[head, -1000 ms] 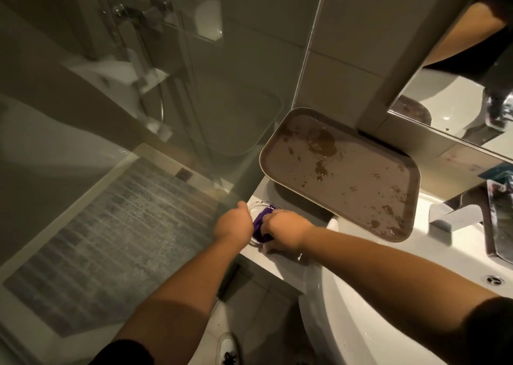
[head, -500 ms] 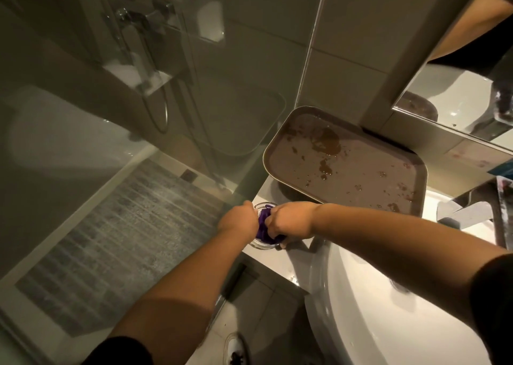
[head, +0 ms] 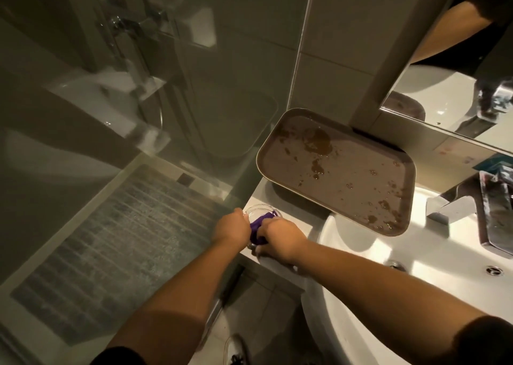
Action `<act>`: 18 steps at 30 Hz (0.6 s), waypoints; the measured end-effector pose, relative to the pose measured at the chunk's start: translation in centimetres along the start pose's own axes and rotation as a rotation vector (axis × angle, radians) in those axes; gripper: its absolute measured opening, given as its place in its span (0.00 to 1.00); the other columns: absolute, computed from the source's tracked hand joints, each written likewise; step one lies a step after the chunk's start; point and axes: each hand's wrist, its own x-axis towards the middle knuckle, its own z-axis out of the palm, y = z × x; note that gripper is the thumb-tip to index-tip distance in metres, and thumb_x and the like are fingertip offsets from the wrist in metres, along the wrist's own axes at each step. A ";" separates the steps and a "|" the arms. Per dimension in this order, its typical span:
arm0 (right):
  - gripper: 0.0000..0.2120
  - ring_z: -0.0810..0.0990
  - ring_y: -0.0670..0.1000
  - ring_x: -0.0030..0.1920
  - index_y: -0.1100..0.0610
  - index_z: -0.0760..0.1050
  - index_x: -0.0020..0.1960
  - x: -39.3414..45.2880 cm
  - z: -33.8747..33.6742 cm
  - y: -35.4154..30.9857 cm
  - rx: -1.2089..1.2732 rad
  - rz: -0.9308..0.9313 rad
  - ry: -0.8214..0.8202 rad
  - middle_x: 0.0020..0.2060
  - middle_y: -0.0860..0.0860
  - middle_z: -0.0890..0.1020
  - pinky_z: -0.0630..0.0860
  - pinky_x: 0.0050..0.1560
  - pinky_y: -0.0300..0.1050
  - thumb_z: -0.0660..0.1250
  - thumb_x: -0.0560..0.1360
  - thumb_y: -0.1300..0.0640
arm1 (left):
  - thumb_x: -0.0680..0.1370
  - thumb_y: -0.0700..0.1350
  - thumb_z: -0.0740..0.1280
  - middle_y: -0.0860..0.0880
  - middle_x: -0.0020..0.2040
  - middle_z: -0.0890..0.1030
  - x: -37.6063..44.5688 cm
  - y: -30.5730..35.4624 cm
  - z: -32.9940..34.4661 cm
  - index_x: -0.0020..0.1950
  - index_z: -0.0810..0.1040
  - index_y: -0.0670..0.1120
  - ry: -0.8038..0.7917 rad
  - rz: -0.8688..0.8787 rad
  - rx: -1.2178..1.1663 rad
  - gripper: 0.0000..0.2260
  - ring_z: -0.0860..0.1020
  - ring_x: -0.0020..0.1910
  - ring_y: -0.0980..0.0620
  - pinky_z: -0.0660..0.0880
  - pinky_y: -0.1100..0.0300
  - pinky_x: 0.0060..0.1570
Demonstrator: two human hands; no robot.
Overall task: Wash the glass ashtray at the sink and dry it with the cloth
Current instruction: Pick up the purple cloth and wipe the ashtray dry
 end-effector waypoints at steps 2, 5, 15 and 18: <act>0.12 0.77 0.52 0.44 0.54 0.82 0.50 -0.2 -0.8 0.8 -0.007 -0.073 -0.058 0.41 0.48 0.75 0.75 0.45 0.44 0.72 0.72 0.47 | 0.83 0.50 0.52 0.38 0.57 0.79 0.1 -0.4 -0.1 0.58 0.73 0.40 -0.020 0.007 -0.037 0.16 0.77 0.55 0.39 0.71 0.52 0.48; 0.08 0.73 0.49 0.42 0.53 0.81 0.49 -0.3 -2.4 1.8 -0.090 -0.225 -0.156 0.42 0.49 0.77 0.70 0.44 0.42 0.72 0.72 0.50 | 0.82 0.52 0.52 0.38 0.55 0.80 0.2 -0.9 -0.2 0.57 0.72 0.41 -0.024 0.051 -0.049 0.18 0.77 0.53 0.38 0.71 0.51 0.47; 0.15 0.78 0.55 0.52 0.57 0.80 0.56 -0.2 -3.2 1.6 -0.242 -0.196 -0.166 0.52 0.54 0.81 0.76 0.54 0.48 0.70 0.74 0.48 | 0.81 0.42 0.54 0.39 0.53 0.81 0.3 -0.2 0.6 0.56 0.69 0.41 0.018 0.093 0.140 0.08 0.79 0.51 0.38 0.68 0.52 0.39; 0.13 0.80 0.56 0.48 0.57 0.82 0.52 -0.3 -1.3 0.4 -0.088 -0.037 -0.047 0.47 0.55 0.82 0.76 0.47 0.47 0.71 0.72 0.50 | 0.81 0.42 0.54 0.39 0.52 0.81 0.3 -0.2 0.9 0.55 0.69 0.41 0.031 0.071 0.109 0.08 0.79 0.51 0.38 0.67 0.53 0.39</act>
